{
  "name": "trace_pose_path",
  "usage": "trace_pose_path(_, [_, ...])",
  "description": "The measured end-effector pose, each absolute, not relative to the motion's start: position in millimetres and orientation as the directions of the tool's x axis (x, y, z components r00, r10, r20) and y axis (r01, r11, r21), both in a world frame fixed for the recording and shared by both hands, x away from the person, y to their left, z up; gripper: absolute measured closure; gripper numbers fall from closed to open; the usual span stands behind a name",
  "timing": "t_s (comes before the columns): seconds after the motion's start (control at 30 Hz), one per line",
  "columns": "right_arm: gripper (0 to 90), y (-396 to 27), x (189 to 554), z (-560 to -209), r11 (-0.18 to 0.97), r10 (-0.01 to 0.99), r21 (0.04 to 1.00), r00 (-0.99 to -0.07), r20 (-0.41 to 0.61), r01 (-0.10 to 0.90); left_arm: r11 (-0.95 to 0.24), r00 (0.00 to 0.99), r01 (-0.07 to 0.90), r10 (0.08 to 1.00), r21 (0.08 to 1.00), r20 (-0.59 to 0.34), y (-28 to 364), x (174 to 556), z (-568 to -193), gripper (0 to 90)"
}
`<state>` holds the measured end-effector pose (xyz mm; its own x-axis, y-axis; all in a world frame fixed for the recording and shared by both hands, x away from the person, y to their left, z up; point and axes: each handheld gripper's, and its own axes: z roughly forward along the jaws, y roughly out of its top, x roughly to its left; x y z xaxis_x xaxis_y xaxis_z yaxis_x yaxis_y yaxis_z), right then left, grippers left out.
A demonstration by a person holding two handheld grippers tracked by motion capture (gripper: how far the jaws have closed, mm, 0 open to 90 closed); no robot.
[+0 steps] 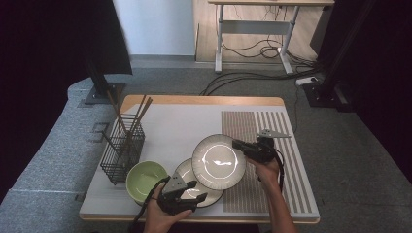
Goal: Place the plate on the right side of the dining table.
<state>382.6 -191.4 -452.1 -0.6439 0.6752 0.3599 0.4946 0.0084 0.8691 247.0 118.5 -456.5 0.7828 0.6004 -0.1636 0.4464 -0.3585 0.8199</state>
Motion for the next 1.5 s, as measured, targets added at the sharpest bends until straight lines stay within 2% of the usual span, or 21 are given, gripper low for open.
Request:
trace_pose_path(0.87, [83.6, -230.3, 384.3, -452.6, -0.089, 0.727, 0.869, -0.565, 0.391, 0.487, -0.363, 0.781, 0.450, 0.602, 0.816, -0.163, 119.3, 247.9, -458.3, 42.5])
trace_pose_path(1.5, [83.7, -263.4, 394.1, -473.0, -0.156, 0.768, 0.834, -0.466, 0.439, 0.529, -0.366, 0.780, 0.453, 0.604, 0.813, -0.163, 118.6, 248.1, -460.1, 42.5])
